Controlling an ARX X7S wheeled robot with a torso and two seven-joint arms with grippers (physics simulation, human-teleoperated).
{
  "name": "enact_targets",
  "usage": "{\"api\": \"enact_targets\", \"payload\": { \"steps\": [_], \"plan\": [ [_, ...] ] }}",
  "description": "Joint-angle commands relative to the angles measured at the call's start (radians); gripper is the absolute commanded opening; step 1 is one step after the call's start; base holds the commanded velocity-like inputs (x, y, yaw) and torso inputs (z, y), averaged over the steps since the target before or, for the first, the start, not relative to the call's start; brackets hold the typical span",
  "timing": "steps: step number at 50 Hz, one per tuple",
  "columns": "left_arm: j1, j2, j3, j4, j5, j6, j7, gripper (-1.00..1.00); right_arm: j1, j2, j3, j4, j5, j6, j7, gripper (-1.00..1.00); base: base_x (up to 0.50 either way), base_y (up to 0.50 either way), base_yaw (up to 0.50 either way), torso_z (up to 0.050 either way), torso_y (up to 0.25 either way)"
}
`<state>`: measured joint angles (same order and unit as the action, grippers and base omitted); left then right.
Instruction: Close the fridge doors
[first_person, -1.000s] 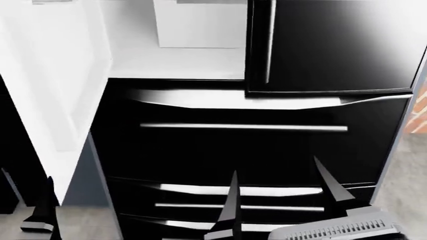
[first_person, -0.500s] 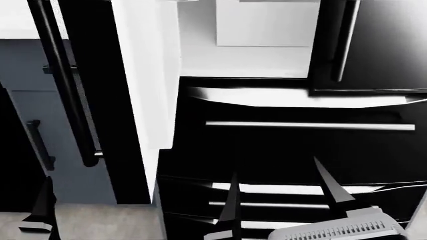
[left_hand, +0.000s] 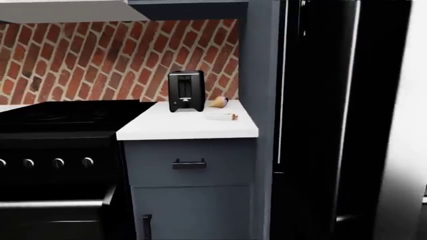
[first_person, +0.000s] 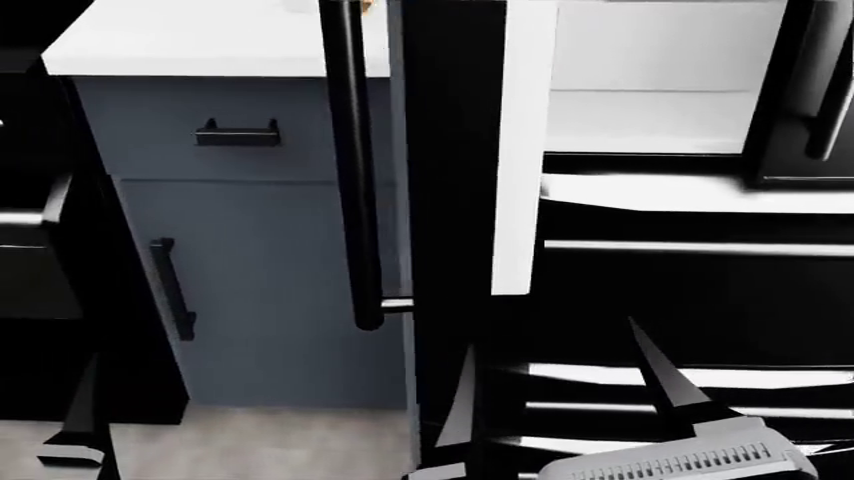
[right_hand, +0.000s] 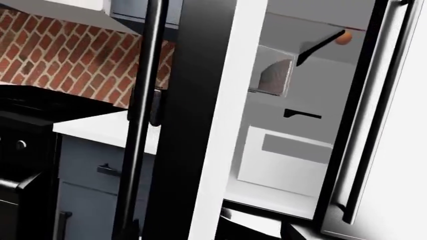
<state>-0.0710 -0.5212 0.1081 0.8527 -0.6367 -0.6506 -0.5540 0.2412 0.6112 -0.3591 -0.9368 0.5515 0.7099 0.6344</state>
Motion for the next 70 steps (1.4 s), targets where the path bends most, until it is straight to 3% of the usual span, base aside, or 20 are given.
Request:
{"api": "enact_targets", "payload": {
  "steps": [1,26,36,47,61,70],
  "plan": [
    [-0.015,0.023,-0.021,-0.006,0.023,-0.024,0.012,1.0,0.007,-0.011,0.033,-0.01,-0.019,0.033,-0.01,1.0,-0.03,0.5,0.0,0.0,0.0],
    [-0.023,0.021,-0.015,-0.001,0.013,-0.024,0.0,1.0,0.018,-0.005,0.059,-0.005,0.046,0.017,-0.008,1.0,-0.03,0.5,0.0,0.0,0.0],
    [-0.051,0.013,-0.044,0.003,-0.001,-0.034,-0.018,1.0,0.086,0.001,0.097,-0.042,0.15,0.057,-0.017,1.0,0.0,0.02,0.0,0.0,0.0],
    [-0.044,0.014,-0.032,0.001,0.007,-0.025,-0.019,1.0,0.102,0.006,0.097,-0.05,0.175,0.057,-0.013,1.0,0.48,0.0,0.0,0.0,0.0],
    [-0.041,0.01,-0.031,0.006,0.0,-0.022,-0.023,1.0,0.108,0.03,0.046,-0.061,0.11,0.057,0.006,1.0,0.25,0.01,0.0,0.0,0.0],
    [-0.046,0.006,-0.032,0.007,-0.008,-0.027,-0.026,1.0,0.116,0.038,0.016,-0.059,0.087,0.061,0.015,1.0,0.0,0.5,0.0,0.0,0.0]
  ]
}}
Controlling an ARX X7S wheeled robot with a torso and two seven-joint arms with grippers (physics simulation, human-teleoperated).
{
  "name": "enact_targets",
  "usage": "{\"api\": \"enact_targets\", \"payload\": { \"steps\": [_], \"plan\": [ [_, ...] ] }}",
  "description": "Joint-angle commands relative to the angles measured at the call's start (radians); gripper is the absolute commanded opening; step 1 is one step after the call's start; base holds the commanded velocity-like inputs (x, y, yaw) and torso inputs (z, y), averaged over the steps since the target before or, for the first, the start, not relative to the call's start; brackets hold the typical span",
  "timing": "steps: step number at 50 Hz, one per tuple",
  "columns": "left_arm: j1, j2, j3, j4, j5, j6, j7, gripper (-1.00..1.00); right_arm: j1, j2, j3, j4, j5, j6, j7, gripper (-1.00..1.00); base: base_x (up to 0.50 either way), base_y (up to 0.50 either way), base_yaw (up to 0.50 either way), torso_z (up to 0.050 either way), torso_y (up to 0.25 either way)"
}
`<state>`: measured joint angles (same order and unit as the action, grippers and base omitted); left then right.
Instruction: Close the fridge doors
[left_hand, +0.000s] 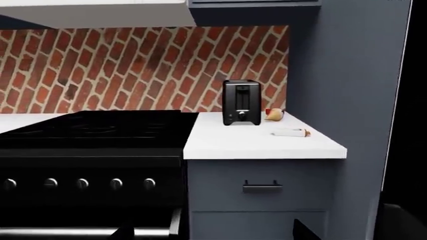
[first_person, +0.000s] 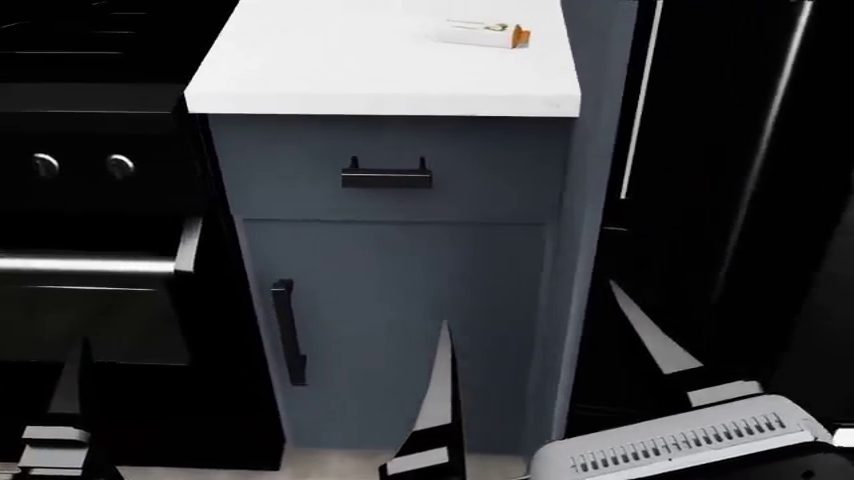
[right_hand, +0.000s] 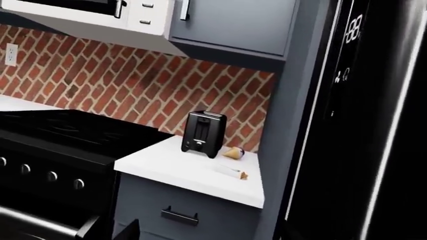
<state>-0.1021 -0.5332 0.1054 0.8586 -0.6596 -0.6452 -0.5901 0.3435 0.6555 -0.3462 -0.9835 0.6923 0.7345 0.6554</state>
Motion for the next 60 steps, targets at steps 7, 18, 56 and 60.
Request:
{"api": "enact_targets", "payload": {
  "steps": [7,18,56,60],
  "plan": [
    [-0.018,0.015,-0.028,0.001,0.013,-0.032,0.01,1.0,0.018,-0.004,-0.002,-0.009,-0.05,0.033,-0.001,1.0,0.0,0.5,0.0,0.0,0.0],
    [-0.013,0.011,-0.032,-0.002,0.007,-0.025,0.01,1.0,-0.001,-0.022,0.056,0.01,0.038,-0.002,0.004,1.0,0.36,0.09,0.0,0.0,0.0],
    [-0.018,-0.002,-0.028,-0.008,-0.002,-0.019,0.004,1.0,-0.015,-0.024,0.063,0.033,0.058,-0.065,0.004,1.0,0.37,-0.06,0.0,0.0,0.001],
    [-0.021,-0.004,-0.03,-0.005,-0.008,-0.022,0.001,1.0,-0.009,-0.022,0.053,0.035,0.04,-0.06,0.012,1.0,0.1,-0.02,0.0,0.0,0.0]
  ]
}}
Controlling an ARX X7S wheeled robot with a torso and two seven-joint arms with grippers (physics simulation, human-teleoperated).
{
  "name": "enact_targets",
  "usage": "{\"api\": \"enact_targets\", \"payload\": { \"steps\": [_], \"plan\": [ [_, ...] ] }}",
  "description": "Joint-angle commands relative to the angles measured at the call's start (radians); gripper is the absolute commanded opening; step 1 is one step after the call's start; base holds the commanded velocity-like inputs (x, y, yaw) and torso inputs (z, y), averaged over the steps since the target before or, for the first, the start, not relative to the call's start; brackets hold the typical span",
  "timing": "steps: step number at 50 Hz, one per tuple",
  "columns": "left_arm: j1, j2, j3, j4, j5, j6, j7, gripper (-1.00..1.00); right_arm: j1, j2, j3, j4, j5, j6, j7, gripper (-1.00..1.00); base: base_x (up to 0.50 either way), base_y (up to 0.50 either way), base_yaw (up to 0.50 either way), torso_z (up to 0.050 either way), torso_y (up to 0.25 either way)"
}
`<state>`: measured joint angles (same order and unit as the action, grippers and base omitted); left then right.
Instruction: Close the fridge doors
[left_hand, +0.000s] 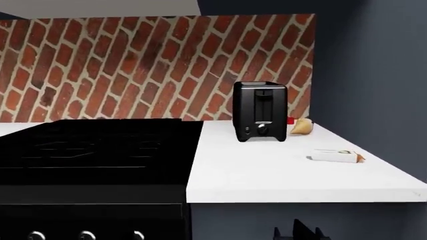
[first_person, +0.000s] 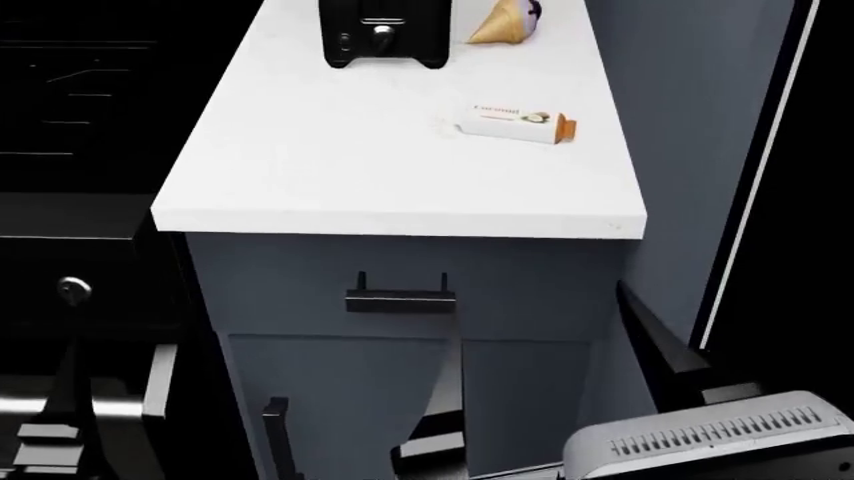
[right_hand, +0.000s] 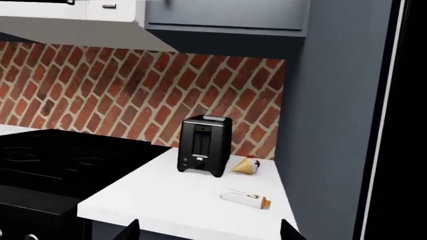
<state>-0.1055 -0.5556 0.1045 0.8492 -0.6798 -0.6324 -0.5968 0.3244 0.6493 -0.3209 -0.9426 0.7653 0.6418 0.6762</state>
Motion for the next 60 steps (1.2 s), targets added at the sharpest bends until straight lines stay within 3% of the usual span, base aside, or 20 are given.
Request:
{"api": "enact_targets", "payload": {
  "steps": [1,10,21,37,50,60],
  "plan": [
    [-0.018,0.018,-0.03,0.004,0.012,-0.035,0.007,1.0,0.015,-0.015,0.029,-0.007,-0.032,0.038,-0.005,1.0,0.0,0.0,0.0,0.0,0.0],
    [-0.014,0.022,-0.022,-0.002,0.018,-0.023,0.009,1.0,0.046,0.005,0.105,0.01,0.044,0.083,0.061,1.0,0.0,0.0,0.0,0.0,0.0],
    [-0.009,0.022,-0.02,-0.016,0.027,-0.004,0.016,1.0,0.116,0.106,0.37,0.12,0.21,0.167,0.224,1.0,0.0,0.0,0.0,0.0,0.0],
    [-0.022,0.021,-0.023,-0.035,0.022,0.007,0.022,1.0,0.179,0.207,0.48,0.251,0.22,0.227,0.285,1.0,0.0,0.0,0.0,0.0,0.001],
    [-0.029,0.023,-0.016,-0.03,0.021,0.005,0.012,1.0,0.445,0.242,0.312,0.458,0.117,0.251,0.172,1.0,0.0,0.0,0.0,0.0,0.001],
    [-0.036,0.023,-0.011,-0.033,0.024,0.005,0.008,1.0,0.682,0.19,0.129,0.744,-0.048,0.179,0.01,1.0,0.0,0.0,0.0,0.002,0.0]
  ]
}}
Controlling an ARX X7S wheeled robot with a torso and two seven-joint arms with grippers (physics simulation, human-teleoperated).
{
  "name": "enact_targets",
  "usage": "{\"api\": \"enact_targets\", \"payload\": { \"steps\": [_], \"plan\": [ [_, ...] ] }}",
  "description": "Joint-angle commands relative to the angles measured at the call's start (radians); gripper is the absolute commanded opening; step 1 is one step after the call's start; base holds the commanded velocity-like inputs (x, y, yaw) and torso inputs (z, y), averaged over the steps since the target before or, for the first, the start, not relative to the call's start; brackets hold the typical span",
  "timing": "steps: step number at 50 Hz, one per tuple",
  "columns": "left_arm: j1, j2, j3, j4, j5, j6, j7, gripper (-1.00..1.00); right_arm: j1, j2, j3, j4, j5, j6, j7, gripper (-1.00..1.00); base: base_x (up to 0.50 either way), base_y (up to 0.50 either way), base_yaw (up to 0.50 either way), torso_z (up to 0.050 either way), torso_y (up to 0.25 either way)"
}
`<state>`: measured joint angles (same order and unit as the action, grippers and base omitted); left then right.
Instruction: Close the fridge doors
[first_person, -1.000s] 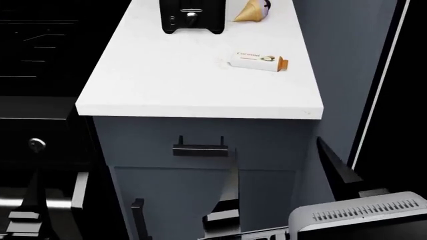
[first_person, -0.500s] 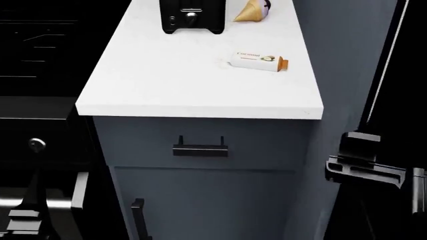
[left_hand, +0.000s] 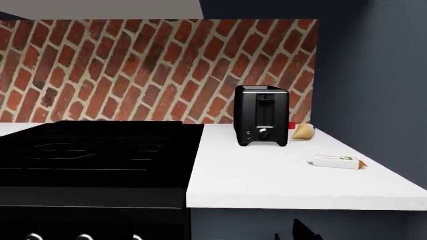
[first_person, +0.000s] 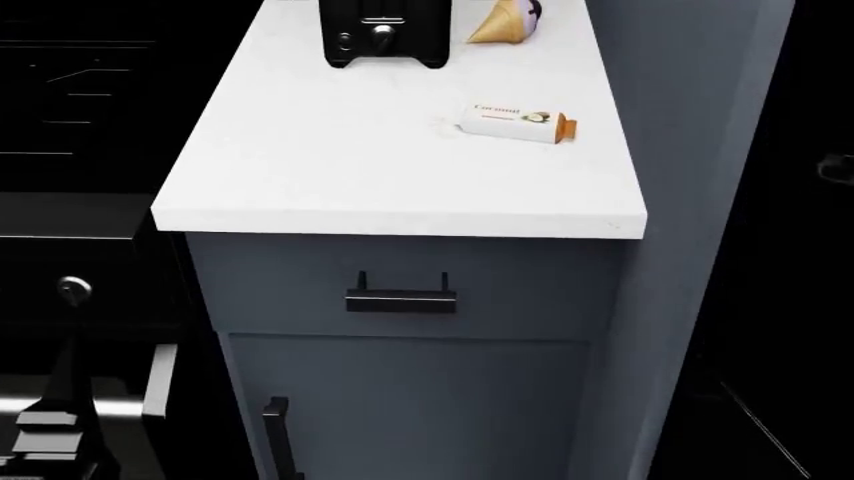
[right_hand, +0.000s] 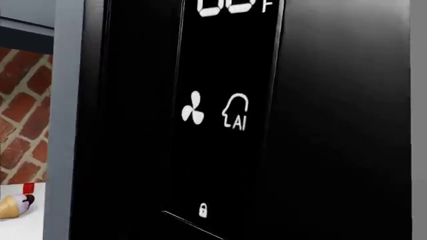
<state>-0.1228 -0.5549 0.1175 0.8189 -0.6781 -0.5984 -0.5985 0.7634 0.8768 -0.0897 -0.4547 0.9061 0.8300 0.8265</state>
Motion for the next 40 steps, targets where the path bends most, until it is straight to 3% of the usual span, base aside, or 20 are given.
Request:
{"api": "enact_targets", "payload": {
  "steps": [1,9,18,22,27,32,34,37,40],
  "plan": [
    [-0.019,0.022,-0.024,-0.003,0.022,-0.029,0.009,1.0,0.259,-0.043,-0.114,0.277,-0.199,-0.014,-0.151,1.0,0.0,0.0,0.0,0.0,0.0],
    [-0.007,0.017,-0.032,-0.004,0.022,-0.017,0.011,1.0,0.469,-0.118,-0.242,0.603,-0.334,-0.089,-0.281,1.0,0.0,0.0,0.0,0.0,0.0],
    [-0.003,0.015,-0.032,-0.008,0.024,-0.011,0.011,1.0,0.52,-0.151,-0.267,0.757,-0.383,-0.145,-0.311,1.0,0.0,0.0,0.0,0.0,0.0],
    [0.003,0.016,-0.032,-0.014,0.031,-0.003,0.011,1.0,0.41,-0.119,-0.156,0.466,-0.231,-0.074,-0.245,1.0,0.0,0.0,0.0,0.0,0.0],
    [0.006,0.018,-0.025,-0.01,0.033,-0.006,0.005,1.0,0.123,-0.073,0.079,-0.13,0.102,0.058,0.016,1.0,0.0,0.0,0.0,0.0,0.0],
    [0.016,0.011,-0.026,0.01,0.025,-0.013,-0.001,1.0,-0.158,-0.083,0.188,-0.474,0.244,0.064,0.208,1.0,0.0,0.0,0.0,0.0,0.0],
    [0.021,0.007,-0.029,0.018,0.02,-0.014,-0.002,1.0,-0.281,-0.114,0.179,-0.573,0.212,0.037,0.227,1.0,0.0,0.0,0.0,0.0,0.0],
    [0.025,-0.003,-0.04,0.033,0.004,-0.023,-0.005,1.0,-0.37,0.075,-0.119,-0.592,0.1,-0.29,0.371,1.0,0.0,0.0,0.0,0.0,0.0],
    [0.02,-0.009,-0.044,0.043,-0.01,-0.034,-0.009,1.0,-0.334,0.126,-0.269,-0.591,0.08,-0.37,0.434,1.0,0.0,0.0,0.0,0.0,0.0]
  ]
}}
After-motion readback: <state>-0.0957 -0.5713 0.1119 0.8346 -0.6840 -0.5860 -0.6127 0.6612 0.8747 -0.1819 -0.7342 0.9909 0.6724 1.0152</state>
